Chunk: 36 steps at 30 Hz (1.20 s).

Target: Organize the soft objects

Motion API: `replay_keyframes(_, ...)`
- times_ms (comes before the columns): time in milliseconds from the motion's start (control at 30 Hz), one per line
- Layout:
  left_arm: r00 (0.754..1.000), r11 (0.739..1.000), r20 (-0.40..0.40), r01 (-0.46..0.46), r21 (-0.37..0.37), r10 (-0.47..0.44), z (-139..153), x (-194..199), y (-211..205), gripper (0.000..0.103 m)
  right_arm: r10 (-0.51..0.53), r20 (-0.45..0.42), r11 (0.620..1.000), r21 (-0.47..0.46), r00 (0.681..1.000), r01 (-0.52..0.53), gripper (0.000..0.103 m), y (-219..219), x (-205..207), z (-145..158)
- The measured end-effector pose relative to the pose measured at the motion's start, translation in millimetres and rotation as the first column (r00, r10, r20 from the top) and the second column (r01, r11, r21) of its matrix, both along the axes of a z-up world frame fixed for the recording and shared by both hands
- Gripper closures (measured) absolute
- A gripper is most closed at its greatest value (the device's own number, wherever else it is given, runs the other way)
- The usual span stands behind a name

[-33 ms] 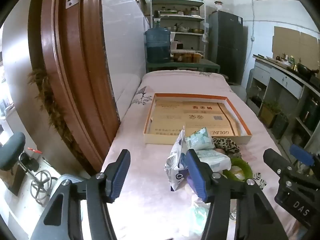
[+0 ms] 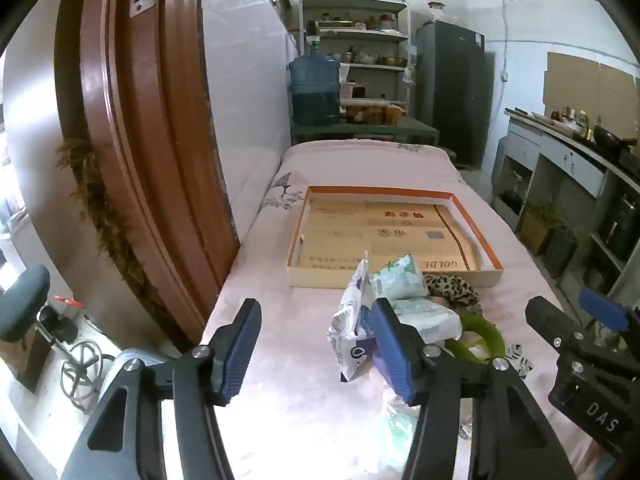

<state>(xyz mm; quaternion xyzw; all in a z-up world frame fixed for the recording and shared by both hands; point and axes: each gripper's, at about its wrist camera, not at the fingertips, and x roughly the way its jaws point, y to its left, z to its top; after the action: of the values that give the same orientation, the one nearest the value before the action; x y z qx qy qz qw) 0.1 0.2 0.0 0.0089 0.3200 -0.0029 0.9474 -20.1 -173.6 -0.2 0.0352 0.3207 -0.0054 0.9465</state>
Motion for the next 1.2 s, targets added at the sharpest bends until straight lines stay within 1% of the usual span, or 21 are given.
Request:
replay_keyframes(133, 1.000, 0.999, -0.013, 0.008, -0.034, -0.009, -1, 0, 4, 0.047, -0.003, 0.000, 1.000, -0.002, 1.000, 0.003, 0.023, 0, 0, 0)
replay_keyframes(233, 1.000, 0.999, -0.009, -0.004, -0.054, 0.004, 0, -2, 10, 0.047, -0.005, 0.000, 1.000, -0.006, 1.000, 0.005, 0.023, 1, 1, 0)
replay_keyframes(267, 1.000, 0.999, -0.015, 0.008, -0.037, -0.008, -3, 2, 3, 0.047, -0.007, 0.000, 1.000, -0.006, 1.000, 0.007, 0.023, 2, 1, 0)
replay_keyframes(300, 1.000, 0.999, -0.013, 0.004, -0.037, -0.005, -3, 2, 4, 0.047, 0.002, 0.000, 1.000, 0.009, 1.000, -0.002, 0.023, -2, 0, -1)
replay_keyframes(500, 1.000, 1.000, -0.015, 0.011, -0.012, -0.011, -6, 1, -5, 0.047, 0.003, -0.002, 1.000, 0.008, 1.000, -0.003, 0.023, 0, 1, -1)
replay_keyframes(1200, 1.000, 1.000, -0.024, 0.008, -0.016, -0.009, -9, 1, -8, 0.047, 0.003, -0.008, 1.000, 0.016, 1.000, -0.003, 0.023, 2, 2, -3)
